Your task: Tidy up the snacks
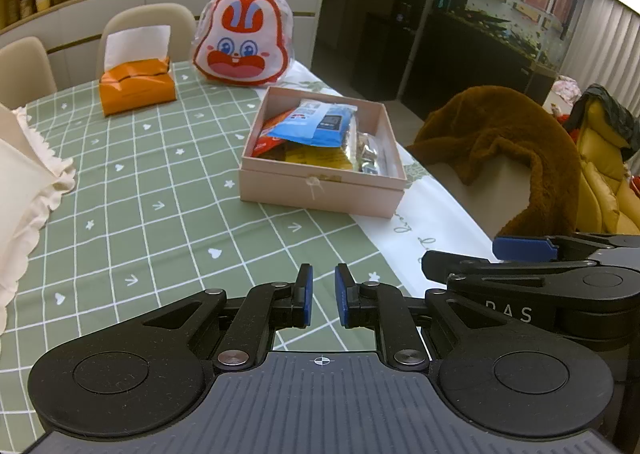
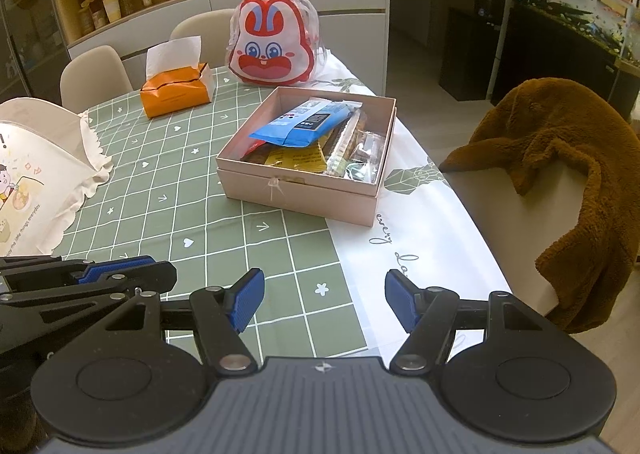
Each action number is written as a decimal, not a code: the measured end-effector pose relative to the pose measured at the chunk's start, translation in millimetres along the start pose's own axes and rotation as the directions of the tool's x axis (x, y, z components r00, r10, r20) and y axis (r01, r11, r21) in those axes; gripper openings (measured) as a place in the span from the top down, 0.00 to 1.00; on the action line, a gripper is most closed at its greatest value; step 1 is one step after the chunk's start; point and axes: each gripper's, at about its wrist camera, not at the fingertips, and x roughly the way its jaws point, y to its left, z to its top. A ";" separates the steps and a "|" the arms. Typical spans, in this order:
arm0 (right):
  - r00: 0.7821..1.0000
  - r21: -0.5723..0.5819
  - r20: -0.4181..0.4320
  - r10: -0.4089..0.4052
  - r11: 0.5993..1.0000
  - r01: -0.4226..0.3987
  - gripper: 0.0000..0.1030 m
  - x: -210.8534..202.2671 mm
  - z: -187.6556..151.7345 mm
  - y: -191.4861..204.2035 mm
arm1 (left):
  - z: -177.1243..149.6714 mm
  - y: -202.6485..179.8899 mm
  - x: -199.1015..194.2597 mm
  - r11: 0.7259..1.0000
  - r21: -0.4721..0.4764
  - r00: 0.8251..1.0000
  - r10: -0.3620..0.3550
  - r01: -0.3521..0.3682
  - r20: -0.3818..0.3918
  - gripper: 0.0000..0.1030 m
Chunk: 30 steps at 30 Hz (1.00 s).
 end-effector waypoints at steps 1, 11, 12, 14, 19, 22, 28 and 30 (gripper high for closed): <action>1.000 0.000 0.000 0.000 1.000 0.000 0.34 -0.1 0.0 0.0 | 0.0 -0.1 0.0 1.000 -0.001 1.000 0.000 0.000 0.000 0.84; 1.000 -0.004 0.004 0.001 1.000 0.000 0.34 -3.4 -0.5 2.5 | -0.7 0.9 -1.8 1.000 -0.011 1.000 0.001 -0.001 0.000 0.84; 1.000 -0.004 0.005 0.001 1.000 -0.001 0.34 -3.9 -0.5 2.9 | -1.0 0.8 -1.9 1.000 -0.011 1.000 0.001 -0.001 -0.001 0.84; 1.000 -0.004 0.005 0.000 1.000 0.000 0.35 -4.3 -0.6 3.3 | -1.1 0.3 -2.0 1.000 -0.013 1.000 0.001 -0.001 -0.001 0.84; 1.000 -0.005 0.005 0.001 1.000 -0.001 0.34 -4.3 -0.5 3.2 | -1.0 0.6 -1.8 1.000 -0.012 1.000 0.001 -0.001 -0.001 0.84; 1.000 -0.005 0.006 0.000 1.000 0.000 0.34 -4.4 -0.6 3.5 | -0.9 0.6 -1.8 1.000 -0.013 1.000 0.000 0.000 -0.001 0.84; 1.000 -0.006 0.005 0.000 1.000 0.000 0.34 -5.0 -0.6 4.1 | -1.7 -0.9 -1.0 1.000 -0.013 1.000 -0.009 0.009 -0.005 0.84; 1.000 -0.006 0.005 0.001 1.000 -0.001 0.34 -4.9 -0.8 4.2 | -1.4 -1.0 -0.3 1.000 -0.013 1.000 -0.010 0.010 -0.002 0.84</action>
